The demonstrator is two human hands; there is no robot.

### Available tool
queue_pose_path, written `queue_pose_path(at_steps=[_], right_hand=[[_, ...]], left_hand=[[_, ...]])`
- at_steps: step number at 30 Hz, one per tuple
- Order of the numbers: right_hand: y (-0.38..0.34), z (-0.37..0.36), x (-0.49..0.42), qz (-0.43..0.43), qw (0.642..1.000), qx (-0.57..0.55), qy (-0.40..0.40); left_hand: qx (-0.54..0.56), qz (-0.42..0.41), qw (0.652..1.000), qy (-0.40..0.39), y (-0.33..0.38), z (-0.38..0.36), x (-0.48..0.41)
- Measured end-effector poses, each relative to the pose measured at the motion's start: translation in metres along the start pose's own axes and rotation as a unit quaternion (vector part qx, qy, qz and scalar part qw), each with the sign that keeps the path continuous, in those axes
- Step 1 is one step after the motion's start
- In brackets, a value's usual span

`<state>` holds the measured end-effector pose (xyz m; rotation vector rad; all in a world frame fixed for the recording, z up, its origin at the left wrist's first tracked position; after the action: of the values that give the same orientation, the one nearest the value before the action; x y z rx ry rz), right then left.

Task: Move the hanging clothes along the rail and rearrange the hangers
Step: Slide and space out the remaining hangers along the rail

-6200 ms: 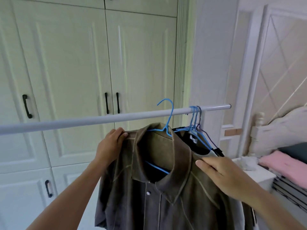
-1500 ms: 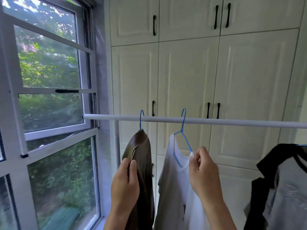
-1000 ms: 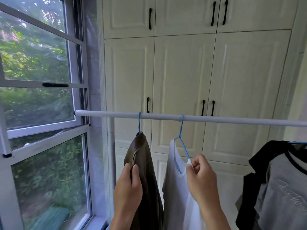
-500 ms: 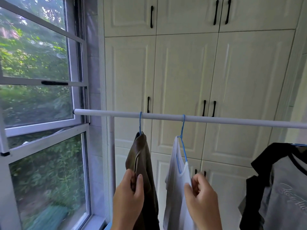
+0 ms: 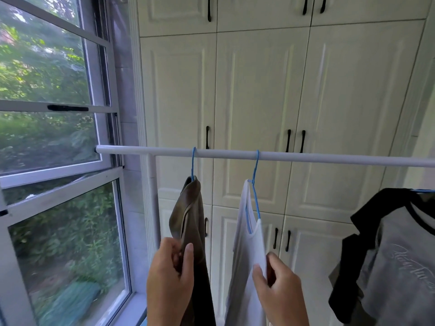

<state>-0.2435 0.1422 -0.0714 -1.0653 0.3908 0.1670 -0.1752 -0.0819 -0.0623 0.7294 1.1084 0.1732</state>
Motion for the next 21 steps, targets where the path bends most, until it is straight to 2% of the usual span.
queue_pose_path(at_steps=[3, 5, 8, 13, 15, 21], right_hand=[[0.0, 0.005, 0.007, 0.001, 0.998, -0.007, -0.058], [-0.001, 0.016, 0.009, 0.011, 0.997, -0.038, -0.064], [0.007, 0.048, 0.006, 0.0, 0.995, -0.094, -0.028], [0.032, 0.128, -0.012, -0.016, 0.995, -0.073, 0.062], [0.045, 0.167, -0.019, -0.013, 0.992, -0.063, 0.105], [0.096, 0.282, -0.031, -0.029, 0.979, -0.023, 0.199]], left_hand=[[-0.031, -0.067, 0.996, 0.04, 0.021, 0.006, 0.0], [-0.026, -0.104, 0.993, 0.049, 0.041, 0.004, 0.002], [0.018, -0.153, 0.988, 0.026, 0.08, -0.009, 0.006], [0.114, -0.229, 0.966, -0.033, 0.15, -0.056, 0.024], [0.164, -0.227, 0.958, -0.069, 0.176, -0.083, 0.037], [0.285, -0.134, 0.928, -0.199, 0.246, -0.181, 0.072]])
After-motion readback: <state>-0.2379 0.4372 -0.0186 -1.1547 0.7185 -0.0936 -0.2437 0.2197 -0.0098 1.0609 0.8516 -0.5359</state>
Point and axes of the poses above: each hand's wrist, its own x-axis away from the middle knuckle, its own z-axis out of the back of the hand, y = z × x, the point moved 4 cm from there along -x, towards the middle knuckle, and after that the axes turned 10 degrees about -z, right-handed, at the moved point
